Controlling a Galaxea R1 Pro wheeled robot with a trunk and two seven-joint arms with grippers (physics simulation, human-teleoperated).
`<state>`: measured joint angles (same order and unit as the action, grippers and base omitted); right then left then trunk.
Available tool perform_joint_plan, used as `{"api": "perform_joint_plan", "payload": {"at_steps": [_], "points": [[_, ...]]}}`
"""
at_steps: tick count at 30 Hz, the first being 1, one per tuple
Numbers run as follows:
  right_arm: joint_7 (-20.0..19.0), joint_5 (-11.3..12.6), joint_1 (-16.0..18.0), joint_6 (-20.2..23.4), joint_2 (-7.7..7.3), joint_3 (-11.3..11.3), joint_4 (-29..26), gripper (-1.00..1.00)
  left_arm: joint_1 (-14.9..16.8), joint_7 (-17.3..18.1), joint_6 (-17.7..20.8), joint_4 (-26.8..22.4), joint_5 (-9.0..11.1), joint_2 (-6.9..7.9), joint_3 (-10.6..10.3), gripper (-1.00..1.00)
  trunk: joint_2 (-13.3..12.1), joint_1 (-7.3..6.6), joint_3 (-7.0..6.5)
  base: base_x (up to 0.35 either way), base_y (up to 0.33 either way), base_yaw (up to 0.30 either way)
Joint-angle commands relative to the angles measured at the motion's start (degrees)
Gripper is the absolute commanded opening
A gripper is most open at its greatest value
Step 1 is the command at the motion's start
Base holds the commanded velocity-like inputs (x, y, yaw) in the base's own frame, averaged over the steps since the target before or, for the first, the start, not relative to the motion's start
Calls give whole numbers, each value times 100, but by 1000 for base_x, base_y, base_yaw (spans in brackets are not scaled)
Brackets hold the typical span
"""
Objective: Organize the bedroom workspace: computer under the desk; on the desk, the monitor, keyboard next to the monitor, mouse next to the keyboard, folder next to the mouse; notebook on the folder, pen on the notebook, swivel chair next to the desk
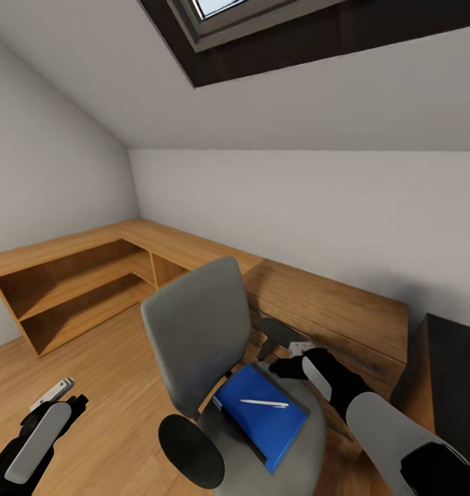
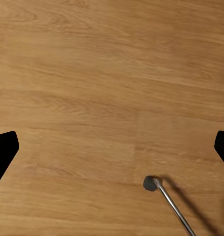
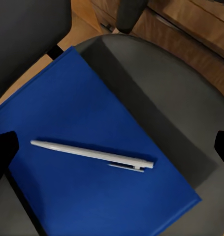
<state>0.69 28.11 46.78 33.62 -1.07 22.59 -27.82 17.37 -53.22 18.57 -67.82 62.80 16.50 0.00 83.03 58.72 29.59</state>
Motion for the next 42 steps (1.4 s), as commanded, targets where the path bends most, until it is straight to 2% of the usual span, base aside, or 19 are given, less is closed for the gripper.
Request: {"api": "perform_joint_plan", "payload": {"at_steps": [1, 11, 29, 42], "points": [[-12, 16, 5, 13, -5, 39, 5, 100, 4, -30, 29, -57, 17, 2, 0, 100, 45, 23, 25, 0, 0, 0], [-44, 107, -2, -30, -35, 41, 31, 100, -12, -39, 32, -550, 24, 2, 6, 100, 446, 242, 204, 0, 0, 0], [-31, 151, -10, -32, -9, 44, 31, 100, -14, -39, 32, -464, 50, -7, 6, 100, 1168, 638, 527, 0, 0, 0], [-18, 160, -11, -194, 15, 52, 194, 100, -14, -39, 32, -434, 43, -7, 8, 100, 1690, 923, 761, 0, 0, 0]]}}
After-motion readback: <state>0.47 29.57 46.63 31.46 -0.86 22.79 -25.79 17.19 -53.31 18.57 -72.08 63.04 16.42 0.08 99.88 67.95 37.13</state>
